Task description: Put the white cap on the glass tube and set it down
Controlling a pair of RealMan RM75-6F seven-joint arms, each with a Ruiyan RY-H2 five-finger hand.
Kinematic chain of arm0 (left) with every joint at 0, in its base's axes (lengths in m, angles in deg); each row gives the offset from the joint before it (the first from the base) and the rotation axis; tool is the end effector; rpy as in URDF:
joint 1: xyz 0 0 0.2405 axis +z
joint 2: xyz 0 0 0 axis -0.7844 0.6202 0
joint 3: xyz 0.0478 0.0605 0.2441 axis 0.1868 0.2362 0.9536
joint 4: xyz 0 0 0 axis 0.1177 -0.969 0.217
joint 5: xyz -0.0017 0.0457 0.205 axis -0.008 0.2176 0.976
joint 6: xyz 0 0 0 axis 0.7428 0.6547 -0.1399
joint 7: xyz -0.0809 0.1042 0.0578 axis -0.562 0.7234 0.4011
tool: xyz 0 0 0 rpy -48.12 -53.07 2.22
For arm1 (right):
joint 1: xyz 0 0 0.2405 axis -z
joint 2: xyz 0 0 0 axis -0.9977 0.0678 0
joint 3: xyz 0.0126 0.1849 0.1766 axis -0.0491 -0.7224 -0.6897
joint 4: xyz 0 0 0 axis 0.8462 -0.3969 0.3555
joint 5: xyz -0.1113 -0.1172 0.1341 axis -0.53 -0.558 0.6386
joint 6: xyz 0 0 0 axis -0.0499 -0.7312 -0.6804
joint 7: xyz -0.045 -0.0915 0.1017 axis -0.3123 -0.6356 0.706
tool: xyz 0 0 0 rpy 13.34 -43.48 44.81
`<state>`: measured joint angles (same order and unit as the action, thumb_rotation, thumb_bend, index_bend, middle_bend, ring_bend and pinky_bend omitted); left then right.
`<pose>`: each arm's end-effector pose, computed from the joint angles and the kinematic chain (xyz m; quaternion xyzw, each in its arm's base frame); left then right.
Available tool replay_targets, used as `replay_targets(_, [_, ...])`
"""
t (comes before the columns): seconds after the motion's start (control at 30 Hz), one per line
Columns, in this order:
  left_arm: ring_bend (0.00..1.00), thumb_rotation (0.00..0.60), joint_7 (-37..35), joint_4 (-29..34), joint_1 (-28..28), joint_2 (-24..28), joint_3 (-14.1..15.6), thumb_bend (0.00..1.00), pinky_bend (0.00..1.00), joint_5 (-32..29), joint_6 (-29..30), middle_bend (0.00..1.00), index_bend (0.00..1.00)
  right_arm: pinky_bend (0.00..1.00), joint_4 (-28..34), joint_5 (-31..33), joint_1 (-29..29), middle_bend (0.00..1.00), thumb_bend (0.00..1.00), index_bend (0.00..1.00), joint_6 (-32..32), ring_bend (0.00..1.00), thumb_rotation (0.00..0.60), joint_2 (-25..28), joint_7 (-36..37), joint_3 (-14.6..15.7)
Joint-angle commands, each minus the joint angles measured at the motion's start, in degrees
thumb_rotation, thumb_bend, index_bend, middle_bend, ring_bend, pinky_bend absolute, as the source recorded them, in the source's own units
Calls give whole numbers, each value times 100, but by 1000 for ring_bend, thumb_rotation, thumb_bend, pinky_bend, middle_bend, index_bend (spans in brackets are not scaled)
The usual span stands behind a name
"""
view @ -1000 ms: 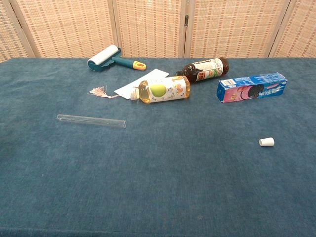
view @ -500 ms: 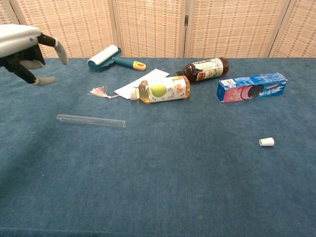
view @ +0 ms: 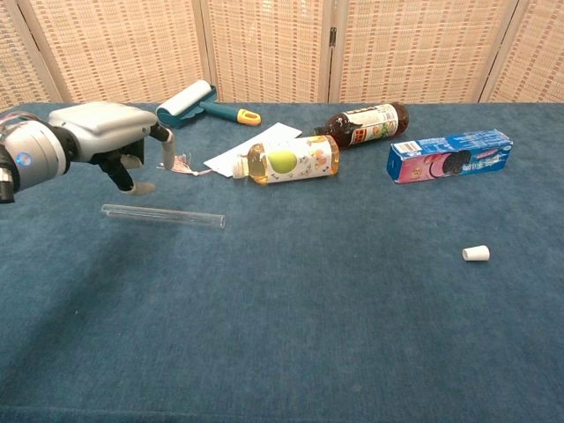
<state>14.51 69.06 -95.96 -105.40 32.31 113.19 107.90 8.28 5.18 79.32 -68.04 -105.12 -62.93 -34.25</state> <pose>-0.1546 0.3763 -0.0002 -0.7678 -0.2934 -0.2965 0.4862 -0.2959 -0.1973 0.1787 0.6083 -0.3738 0.3770 0.5899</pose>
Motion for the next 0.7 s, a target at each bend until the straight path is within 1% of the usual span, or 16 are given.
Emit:
replay_targets(0.03, [1000, 600, 101, -184, -130, -170, 64, 295, 1000, -213, -94, 1000, 418, 265, -28, 12, -14, 314, 262, 190, 21, 258, 600, 0, 25, -5])
replay_targets(0.2, [1000, 600, 204, -389, -271, -357, 133, 295, 1000, -443, -142, 1000, 443, 265, -85, 52, -41, 314, 262, 190, 82, 257, 600, 5, 76, -12])
replay_targets(0.5, [1000, 600, 330, -461, -432, -531, 262, 295, 1000, -769, -177, 1000, 449, 265, -160, 78, -49, 314, 262, 190, 119, 258, 600, 0, 156, -1])
replay_targets(0.7, [1000, 600, 420, -621, -526, -657, 325, 295, 1000, -945, -159, 1000, 454, 265, -161, 80, -23, 314, 262, 190, 82, 258, 600, 17, 178, 7])
